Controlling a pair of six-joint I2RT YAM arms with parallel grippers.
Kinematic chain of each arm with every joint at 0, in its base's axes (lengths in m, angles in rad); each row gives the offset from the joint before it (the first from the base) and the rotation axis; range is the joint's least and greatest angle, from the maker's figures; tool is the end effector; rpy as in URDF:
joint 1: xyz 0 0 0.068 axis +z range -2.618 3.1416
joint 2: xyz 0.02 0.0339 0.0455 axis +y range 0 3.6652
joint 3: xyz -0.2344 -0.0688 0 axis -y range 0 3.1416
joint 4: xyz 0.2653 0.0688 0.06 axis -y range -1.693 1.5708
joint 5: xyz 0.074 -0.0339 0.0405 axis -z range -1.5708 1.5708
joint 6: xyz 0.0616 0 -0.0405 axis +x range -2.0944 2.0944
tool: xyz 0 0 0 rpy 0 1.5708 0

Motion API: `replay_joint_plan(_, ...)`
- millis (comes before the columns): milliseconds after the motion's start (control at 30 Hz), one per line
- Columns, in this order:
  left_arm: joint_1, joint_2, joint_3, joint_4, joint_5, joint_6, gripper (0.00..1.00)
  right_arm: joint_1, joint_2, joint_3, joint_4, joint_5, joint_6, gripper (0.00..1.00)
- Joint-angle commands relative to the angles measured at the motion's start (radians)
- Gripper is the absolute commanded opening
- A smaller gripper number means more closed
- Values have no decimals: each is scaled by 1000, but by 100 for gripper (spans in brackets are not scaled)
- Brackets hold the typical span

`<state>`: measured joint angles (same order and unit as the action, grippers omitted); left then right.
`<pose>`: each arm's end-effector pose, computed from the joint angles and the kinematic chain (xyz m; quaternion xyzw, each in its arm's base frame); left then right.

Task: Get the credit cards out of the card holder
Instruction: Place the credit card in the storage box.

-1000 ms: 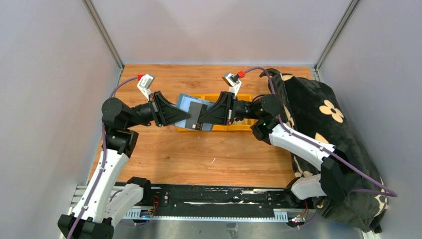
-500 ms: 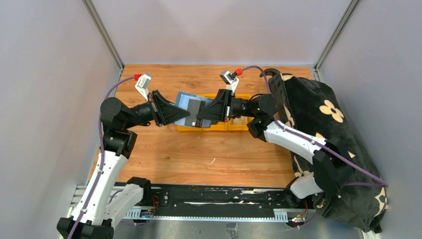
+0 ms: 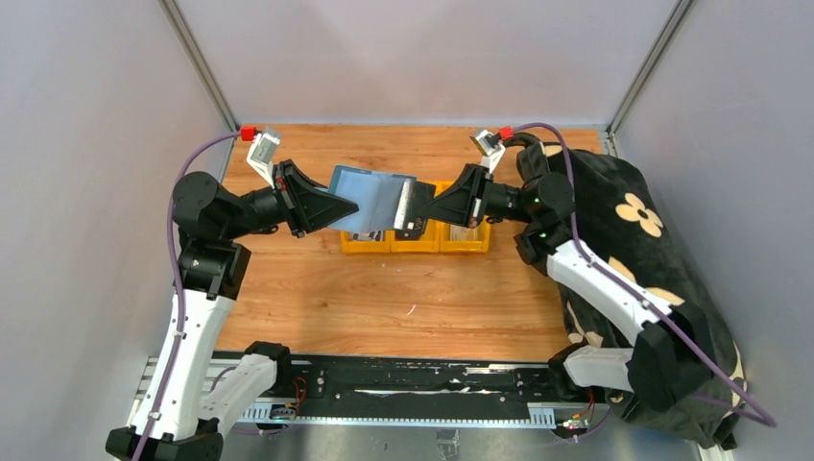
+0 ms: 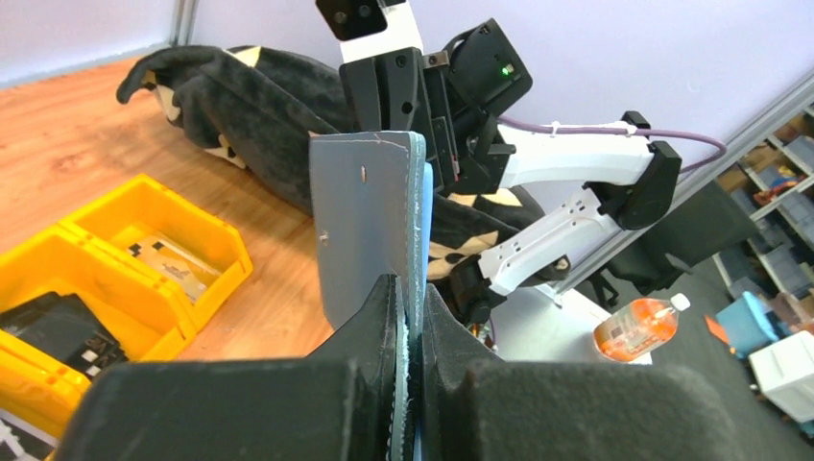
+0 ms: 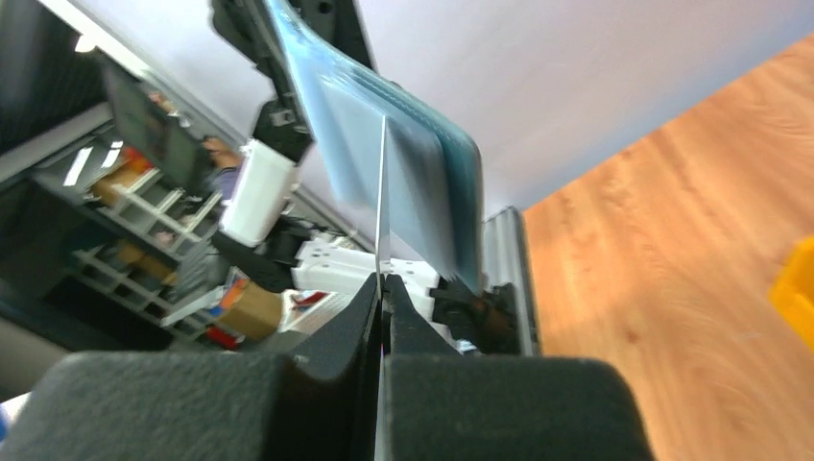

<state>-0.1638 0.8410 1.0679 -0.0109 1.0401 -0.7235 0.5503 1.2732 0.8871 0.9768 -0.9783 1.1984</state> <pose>0.2000 -0.0869 0.4289 0.2219 0.6297 -0.5716 0.4770 0.2372 0.2055 0.3536 -0.2607 0.5259 0.7393 0.3300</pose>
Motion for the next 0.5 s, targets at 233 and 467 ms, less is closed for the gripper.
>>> replay_joint_plan(233, 7, 4, 84, -39, 69, 90, 0, -101, 4, 151, -931, 183, -610, 0)
replay_joint_plan(467, 7, -10, 79, -6, 98, 74, 0, -92, 182, 212, -947, 286, -641, 0)
